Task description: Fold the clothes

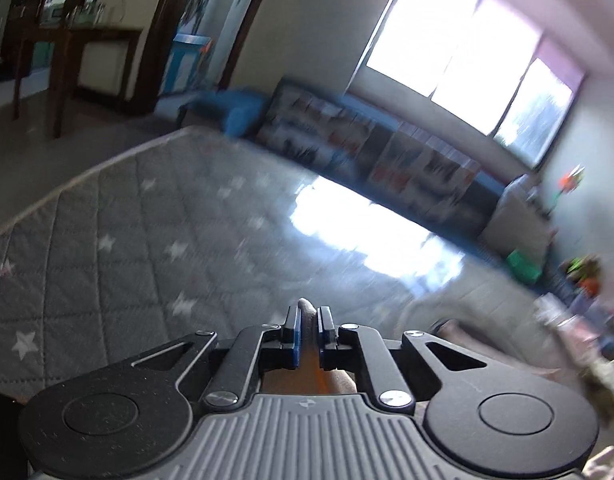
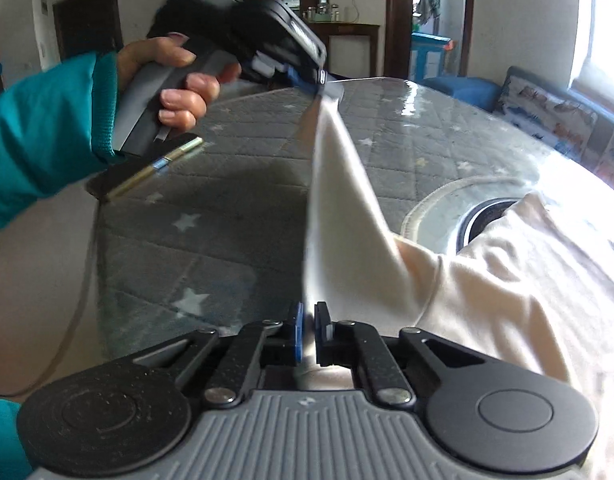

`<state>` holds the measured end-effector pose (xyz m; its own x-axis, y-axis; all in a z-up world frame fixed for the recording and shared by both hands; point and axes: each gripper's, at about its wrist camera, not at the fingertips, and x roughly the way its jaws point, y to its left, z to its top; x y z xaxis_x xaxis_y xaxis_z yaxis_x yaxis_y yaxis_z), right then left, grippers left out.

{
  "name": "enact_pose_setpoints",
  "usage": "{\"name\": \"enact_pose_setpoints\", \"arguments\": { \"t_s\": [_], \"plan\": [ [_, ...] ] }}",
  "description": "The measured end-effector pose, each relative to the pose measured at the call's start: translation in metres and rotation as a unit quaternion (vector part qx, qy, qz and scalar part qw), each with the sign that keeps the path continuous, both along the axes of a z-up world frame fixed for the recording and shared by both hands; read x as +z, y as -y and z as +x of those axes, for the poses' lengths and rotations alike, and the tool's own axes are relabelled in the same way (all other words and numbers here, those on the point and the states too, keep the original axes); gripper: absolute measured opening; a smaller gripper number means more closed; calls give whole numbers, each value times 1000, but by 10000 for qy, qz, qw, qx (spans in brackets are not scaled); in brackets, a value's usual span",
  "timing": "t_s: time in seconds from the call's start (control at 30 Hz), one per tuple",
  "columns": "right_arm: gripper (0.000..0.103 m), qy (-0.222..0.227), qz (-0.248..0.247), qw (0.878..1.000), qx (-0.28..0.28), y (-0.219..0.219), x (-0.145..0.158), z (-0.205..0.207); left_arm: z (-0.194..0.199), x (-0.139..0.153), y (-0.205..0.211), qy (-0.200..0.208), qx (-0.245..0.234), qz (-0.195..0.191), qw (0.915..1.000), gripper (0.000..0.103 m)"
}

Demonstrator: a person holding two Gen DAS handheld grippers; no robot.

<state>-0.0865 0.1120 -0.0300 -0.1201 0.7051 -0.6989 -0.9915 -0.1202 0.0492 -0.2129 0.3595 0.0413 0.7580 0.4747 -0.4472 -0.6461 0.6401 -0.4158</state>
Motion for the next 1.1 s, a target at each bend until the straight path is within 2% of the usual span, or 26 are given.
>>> {"name": "enact_pose_setpoints", "arguments": {
  "t_s": [0.07, 0.1, 0.13, 0.23, 0.27, 0.33, 0.37, 0.47, 0.53, 0.67, 0.73, 0.8, 0.87, 0.9, 0.93, 0.97, 1.07, 1.1],
  "plan": [
    [4, -30, -48, 9998, 214, 4, 2, -1, -17, 5, 12, 301, -167, 248, 9991, 9],
    [4, -40, -76, 9994, 335, 6, 2, -2, -24, 3, 17, 308, -236, 335, 9987, 9],
    [4, -45, -109, 9991, 418, 8, 2, -2, -28, 0, 20, 144, -232, 386, 9989, 9],
    [6, 25, -122, 9973, 725, 14, 5, -10, -32, -25, 21, -838, -78, 447, 9954, 9],
    [10, -5, -96, 9973, 727, 14, 6, -10, -33, -36, 21, -1129, -49, 419, 9927, 10],
    [22, 5, 0, 9978, 661, 14, 10, -11, -36, -46, 20, -1384, -22, 272, 9900, 14],
    [24, 65, 72, 9982, 593, 14, 11, -11, -38, -49, 20, -1449, 1, 212, 9892, 16],
    [31, 205, 127, 9988, 428, 11, 10, -14, -41, -46, 19, -1411, 156, 147, 9898, 28],
    [32, 342, 108, 9988, 329, 6, 5, -16, -40, -42, 14, -1381, 234, 95, 9901, 54],
    [31, 433, -7, 9990, 142, -4, -3, -17, -34, -42, 6, -1491, 332, 41, 9883, 59],
    [30, 395, -41, 9992, 98, -5, -5, -17, -28, -49, 3, -1535, 251, -93, 9878, 59],
    [18, 427, -48, 9990, 92, -5, -5, -16, -23, -56, 0, -1572, 103, -249, 9872, 57],
    [5, 384, -70, 9992, 87, -4, -3, -13, -17, -61, 0, -1647, -7, -271, 9860, 47],
    [4, 350, -81, 9993, 98, -4, -3, -12, -14, -61, 1, -1709, -65, -197, 9851, 27],
    [3, 299, -95, 9994, 114, -3, -2, -10, -13, -59, 1, -1666, -154, -228, 9856, 13],
    [3, 201, -128, 9996, 144, -1, 0, -7, -14, -56, 1, -1571, -189, -213, 9872, 13],
    [2, -40, -186, 9990, 406, 10, 5, -4, -15, -37, 8, -1486, -192, 352, 9881, 12],
    [2, -36, -193, 9981, 588, 14, 6, -4, -15, -34, 8, -1508, -213, 387, 9876, 13]
  ]
}}
